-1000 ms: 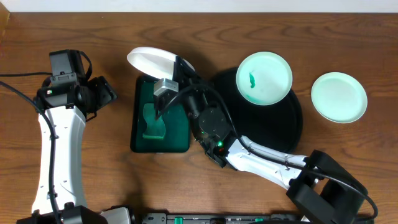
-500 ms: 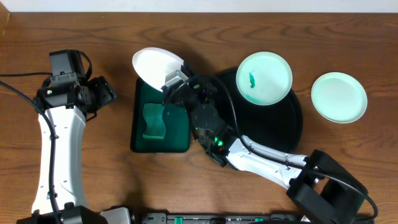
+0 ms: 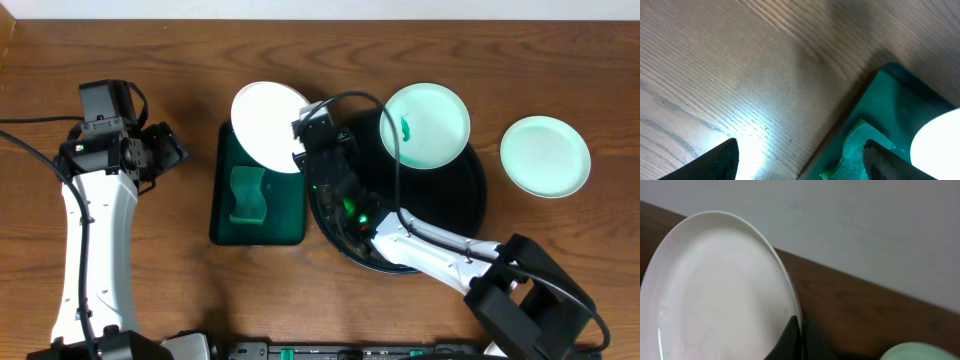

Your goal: Clean dirty plates on tray and stack at the side

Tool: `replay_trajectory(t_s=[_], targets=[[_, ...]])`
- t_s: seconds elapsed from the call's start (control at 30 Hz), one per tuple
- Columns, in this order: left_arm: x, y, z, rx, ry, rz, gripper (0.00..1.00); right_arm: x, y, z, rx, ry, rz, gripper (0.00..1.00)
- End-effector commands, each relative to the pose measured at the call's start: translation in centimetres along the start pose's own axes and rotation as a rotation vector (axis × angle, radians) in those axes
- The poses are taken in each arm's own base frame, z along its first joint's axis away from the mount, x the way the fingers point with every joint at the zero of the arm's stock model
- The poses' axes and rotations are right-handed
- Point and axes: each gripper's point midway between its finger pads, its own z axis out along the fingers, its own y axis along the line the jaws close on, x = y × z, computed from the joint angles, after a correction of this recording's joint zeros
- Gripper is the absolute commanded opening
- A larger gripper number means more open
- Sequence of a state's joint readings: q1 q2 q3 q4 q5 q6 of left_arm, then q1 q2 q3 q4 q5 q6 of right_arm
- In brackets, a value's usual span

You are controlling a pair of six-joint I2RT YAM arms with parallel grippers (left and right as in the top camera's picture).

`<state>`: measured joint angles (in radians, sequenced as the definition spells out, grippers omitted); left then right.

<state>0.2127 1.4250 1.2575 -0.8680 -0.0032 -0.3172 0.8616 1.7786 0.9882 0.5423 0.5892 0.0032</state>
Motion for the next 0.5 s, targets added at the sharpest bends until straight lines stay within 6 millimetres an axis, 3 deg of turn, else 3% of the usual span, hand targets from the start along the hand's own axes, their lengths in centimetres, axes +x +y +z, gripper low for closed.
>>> replay_trajectory(t_s=[0.0, 0.3, 0.47], targets=[[-0.4, 0.1, -0.3, -0.006, -0.011, -0.004, 0.79, -0.2, 0.4, 0.8, -0.072, 0.009, 0.201, 0.01], [-0.4, 0.1, -0.3, -0.006, -0.011, -0.004, 0.79, 1.1, 0.3, 1.4, -0.246, 0.132, 0.408, 0.01], [-0.4, 0.1, -0.3, -0.006, -0.011, -0.004, 0.79, 0.8, -1.9, 1.0, -0.273, 0.201, 0.510, 0.01]])
